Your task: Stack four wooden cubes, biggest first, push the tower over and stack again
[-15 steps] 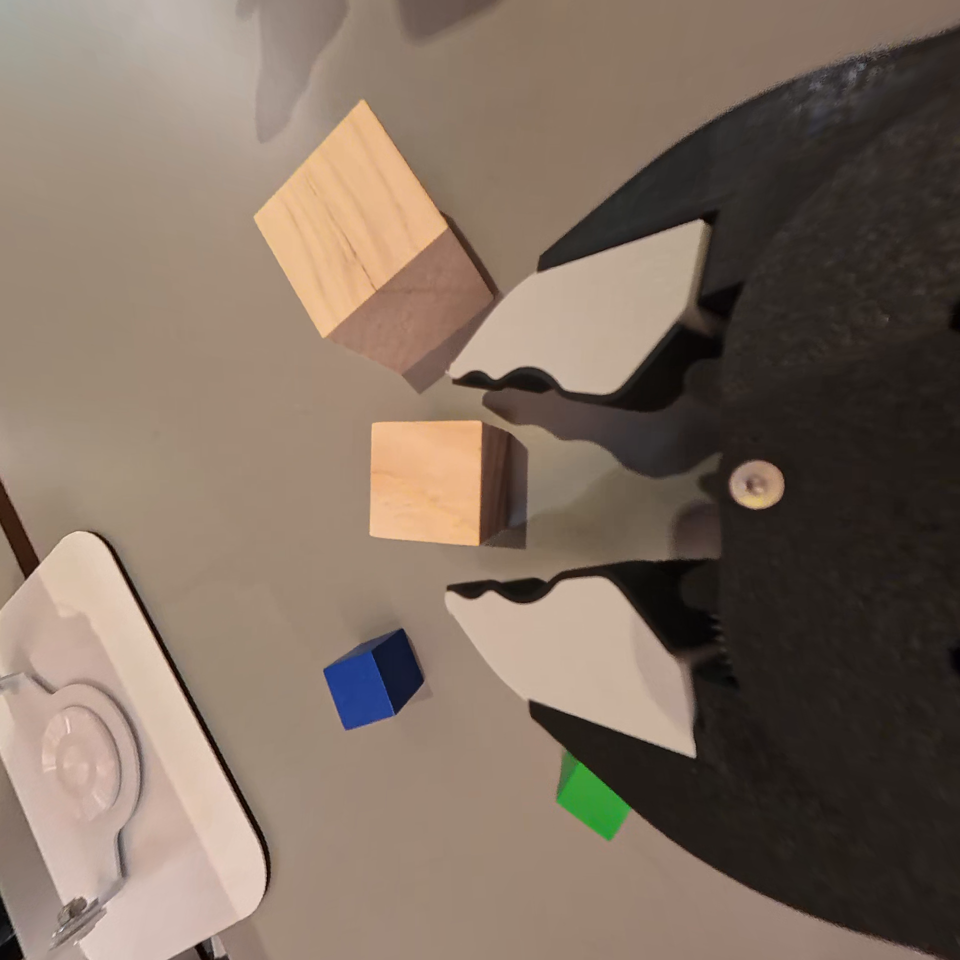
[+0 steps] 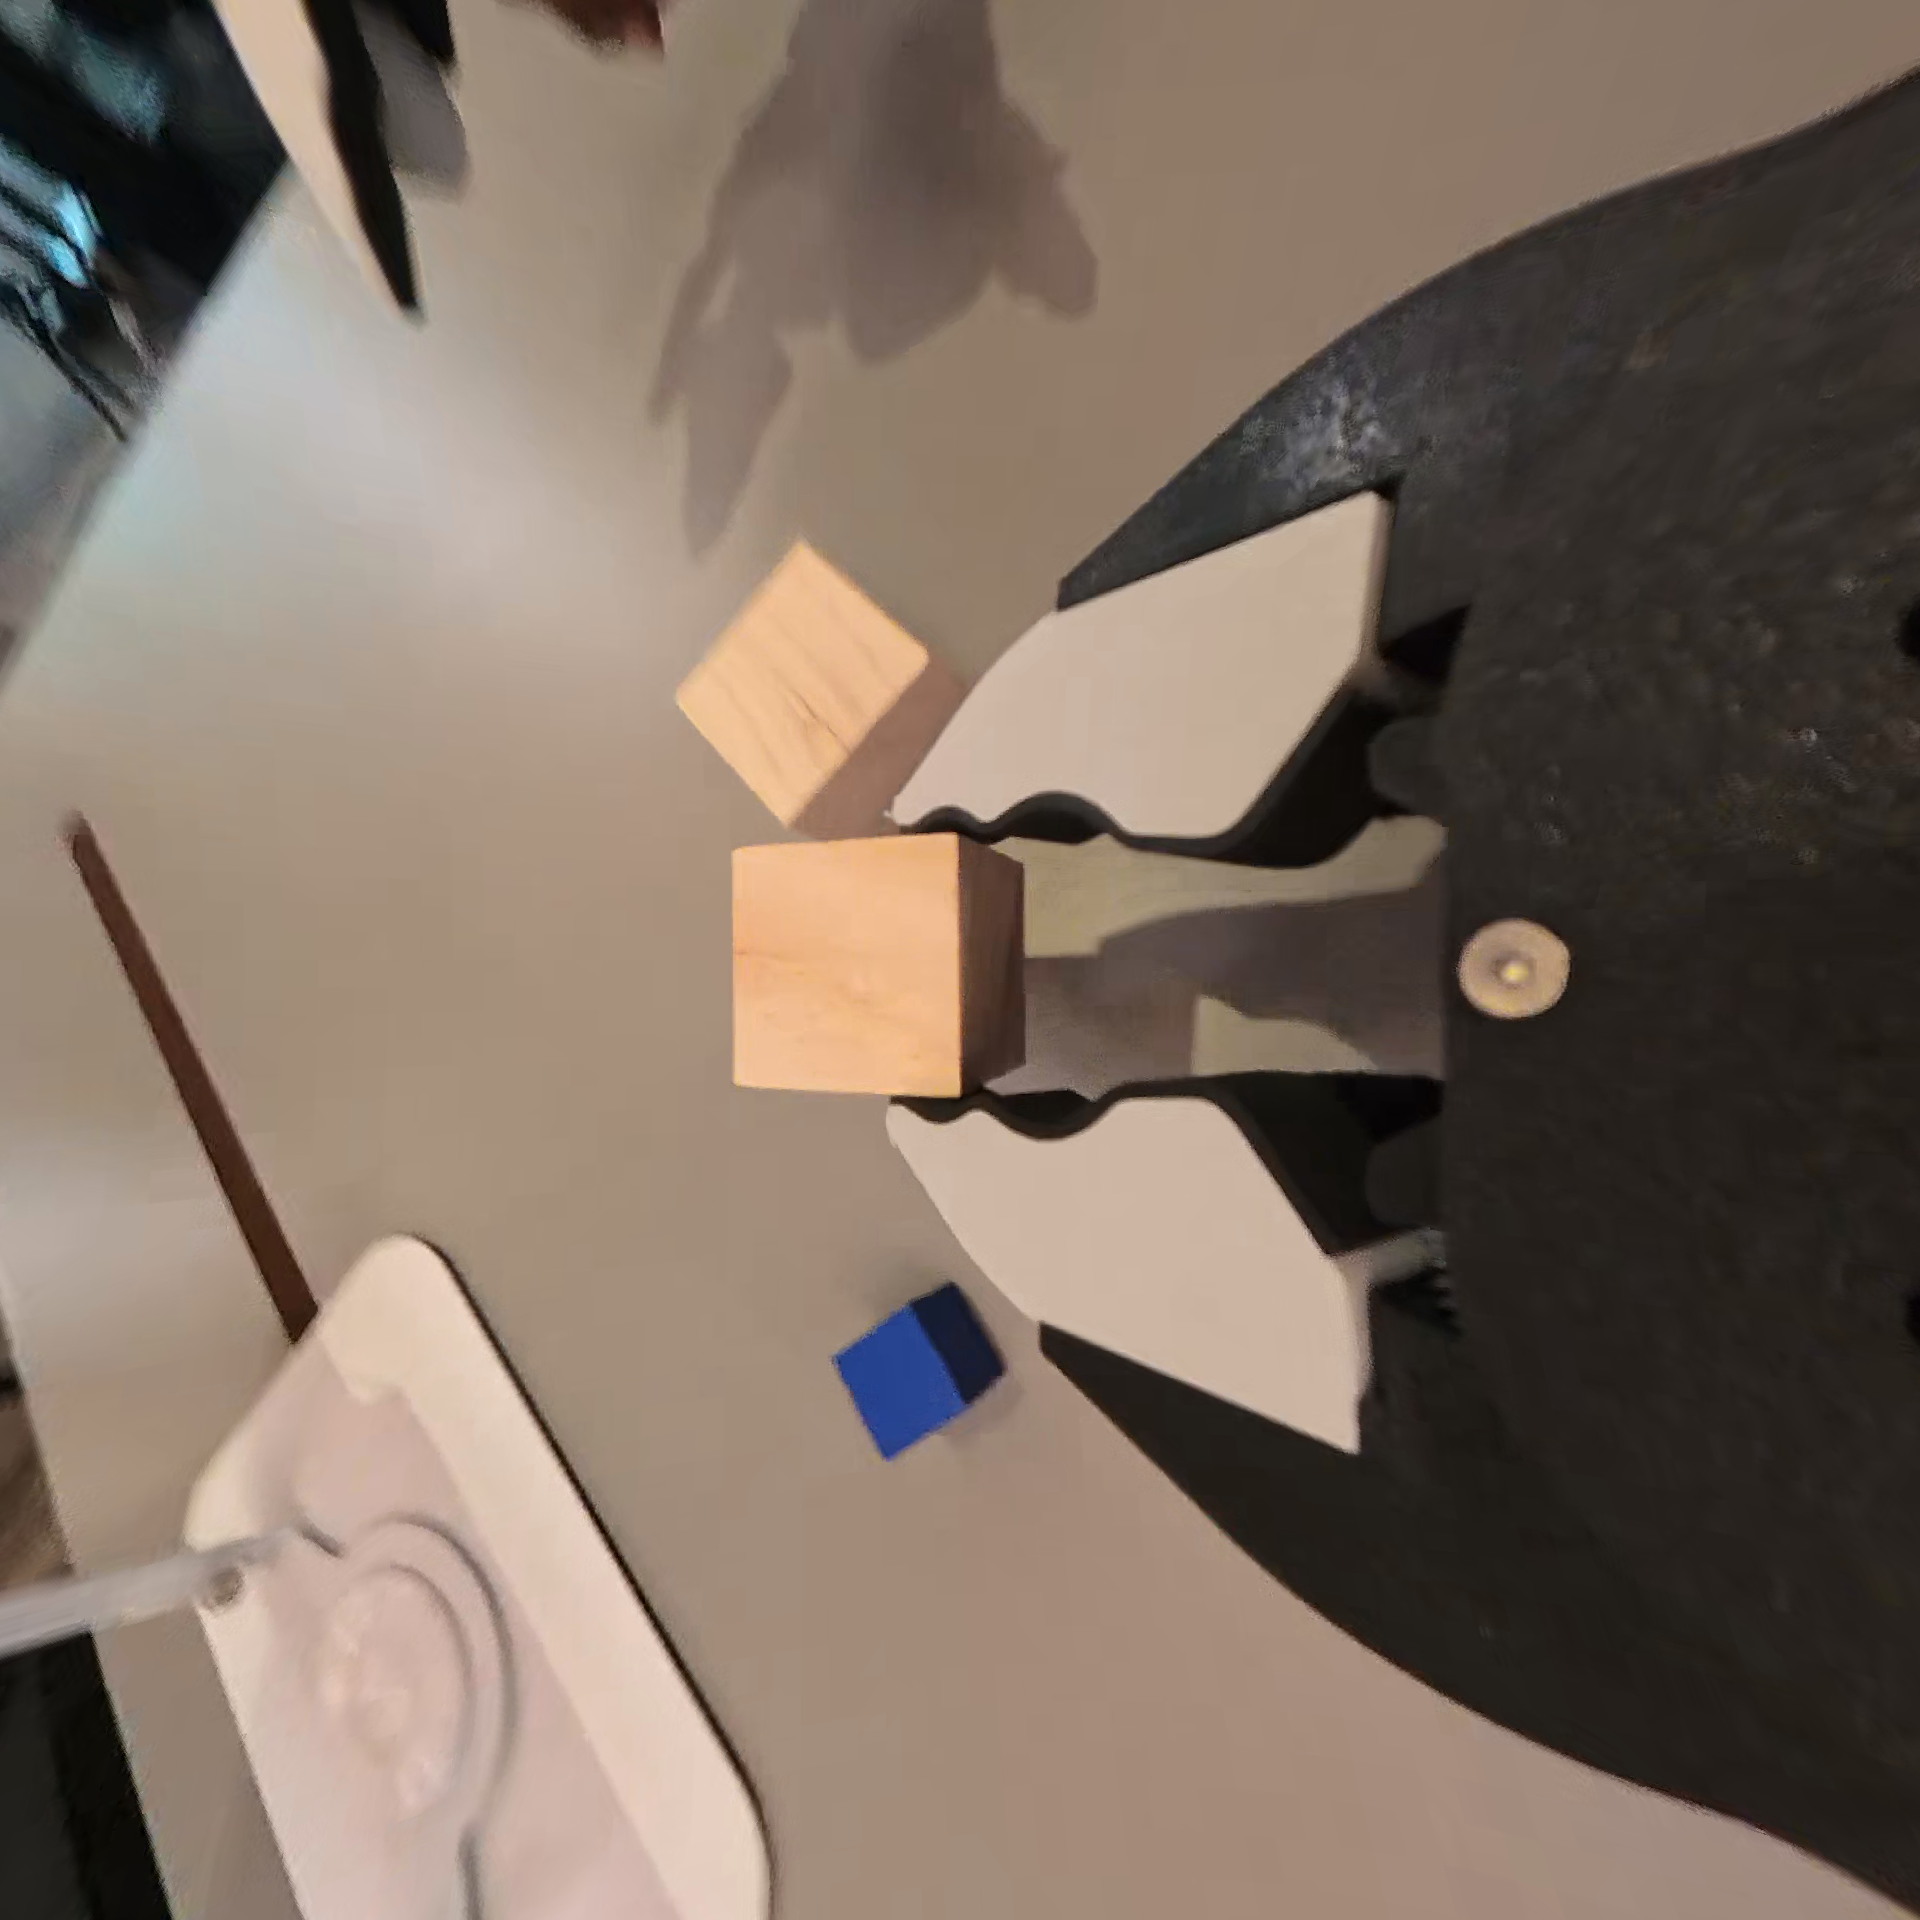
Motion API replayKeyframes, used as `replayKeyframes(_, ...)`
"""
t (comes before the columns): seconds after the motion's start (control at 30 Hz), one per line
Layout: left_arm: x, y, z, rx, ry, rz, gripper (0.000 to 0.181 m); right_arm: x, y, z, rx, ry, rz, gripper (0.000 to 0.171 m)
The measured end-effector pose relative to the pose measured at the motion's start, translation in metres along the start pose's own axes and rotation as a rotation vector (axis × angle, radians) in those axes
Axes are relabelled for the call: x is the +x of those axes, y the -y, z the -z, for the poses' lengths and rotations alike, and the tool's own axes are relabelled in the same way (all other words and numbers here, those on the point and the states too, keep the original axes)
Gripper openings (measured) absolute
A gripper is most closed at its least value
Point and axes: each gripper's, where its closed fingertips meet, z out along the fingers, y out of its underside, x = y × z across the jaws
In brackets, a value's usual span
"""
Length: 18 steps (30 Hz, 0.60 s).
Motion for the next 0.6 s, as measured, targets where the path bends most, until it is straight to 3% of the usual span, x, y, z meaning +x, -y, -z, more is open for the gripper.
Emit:
replayKeyframes(0.1, 0.024, 0.025, 0.011, 0.015, -0.254, -0.013, 0.045, -0.008, 0.004, 0.005, 0.031, 0.007, 0.002, 0.130)
replayKeyframes(0.2, 0.046, 0.031, 0.008, -0.055, -0.386, -0.166, 0.045, -0.013, 0.003, 0.007, 0.034, 0.008, 0.009, 0.129)
replayKeyframes(0.4, 0.076, 0.027, -0.016, -0.196, -0.490, -0.393, 0.045, -0.021, -0.002, 0.009, 0.043, 0.010, 0.011, 0.129)
replayKeyframes(0.6, 0.079, 0.024, -0.034, -0.259, -0.495, -0.481, 0.045, -0.021, -0.005, 0.015, 0.042, 0.015, 0.005, 0.129)
